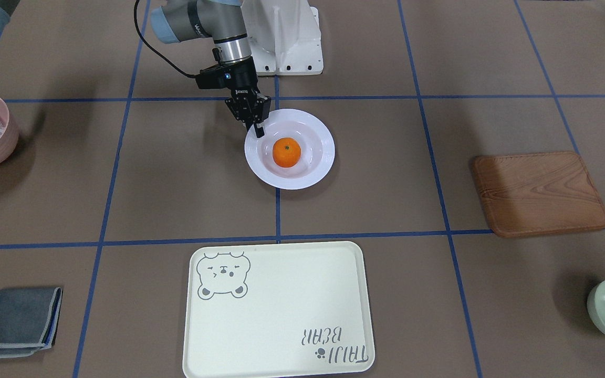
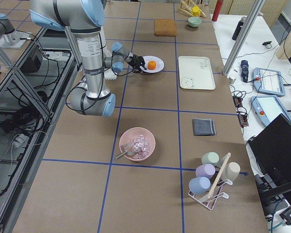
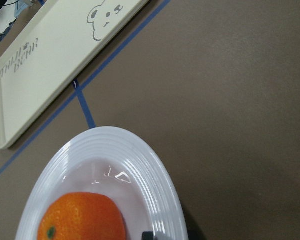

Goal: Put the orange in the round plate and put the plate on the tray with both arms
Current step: 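Lift the plate with the orange and carry it onto the bear tray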

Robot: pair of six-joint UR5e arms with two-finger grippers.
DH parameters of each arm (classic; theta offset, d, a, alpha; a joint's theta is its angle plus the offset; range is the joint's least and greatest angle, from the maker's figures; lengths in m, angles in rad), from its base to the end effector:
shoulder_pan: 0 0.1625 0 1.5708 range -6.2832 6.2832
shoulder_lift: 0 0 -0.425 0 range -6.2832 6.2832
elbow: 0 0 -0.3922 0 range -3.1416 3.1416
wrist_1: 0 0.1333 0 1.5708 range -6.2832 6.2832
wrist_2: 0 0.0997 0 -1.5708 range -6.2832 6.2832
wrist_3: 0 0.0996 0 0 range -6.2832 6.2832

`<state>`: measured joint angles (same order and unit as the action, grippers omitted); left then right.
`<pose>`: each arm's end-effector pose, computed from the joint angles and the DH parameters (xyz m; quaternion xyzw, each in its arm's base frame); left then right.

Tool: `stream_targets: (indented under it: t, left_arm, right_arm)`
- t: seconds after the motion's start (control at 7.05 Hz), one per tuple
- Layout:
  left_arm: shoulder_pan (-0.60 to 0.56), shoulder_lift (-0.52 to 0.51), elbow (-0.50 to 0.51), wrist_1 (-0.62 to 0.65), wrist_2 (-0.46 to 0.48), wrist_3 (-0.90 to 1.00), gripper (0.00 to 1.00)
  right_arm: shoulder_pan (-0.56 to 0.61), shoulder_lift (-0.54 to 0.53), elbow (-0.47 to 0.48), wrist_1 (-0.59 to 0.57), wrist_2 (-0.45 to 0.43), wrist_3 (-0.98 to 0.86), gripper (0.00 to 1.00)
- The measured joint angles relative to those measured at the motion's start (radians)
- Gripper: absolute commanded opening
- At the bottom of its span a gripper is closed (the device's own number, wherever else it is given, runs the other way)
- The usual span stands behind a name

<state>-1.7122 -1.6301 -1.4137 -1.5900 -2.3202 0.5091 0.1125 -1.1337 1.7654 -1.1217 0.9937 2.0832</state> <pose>-0.1366 -0.4949 0.7056 0.0822 0.3582 0.1559 0.9169 -0.5920 -0.2557 0.2673 0.1412 -0.5318 0.3920 0.7372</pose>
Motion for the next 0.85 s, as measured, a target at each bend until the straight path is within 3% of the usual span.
stream_targets:
  t: [0.43,0.85]
  left_arm:
    - [0.002,-0.001,-0.010,-0.001,-0.033,-0.104,0.99]
    - [0.003,0.003,-0.056,-0.001,-0.113,-0.245,0.99]
  right_arm:
    - [0.032,0.000,0.004,0.178,-0.075,0.001,0.00]
    - [0.070,0.003,0.006,0.270,-0.089,0.003,0.00]
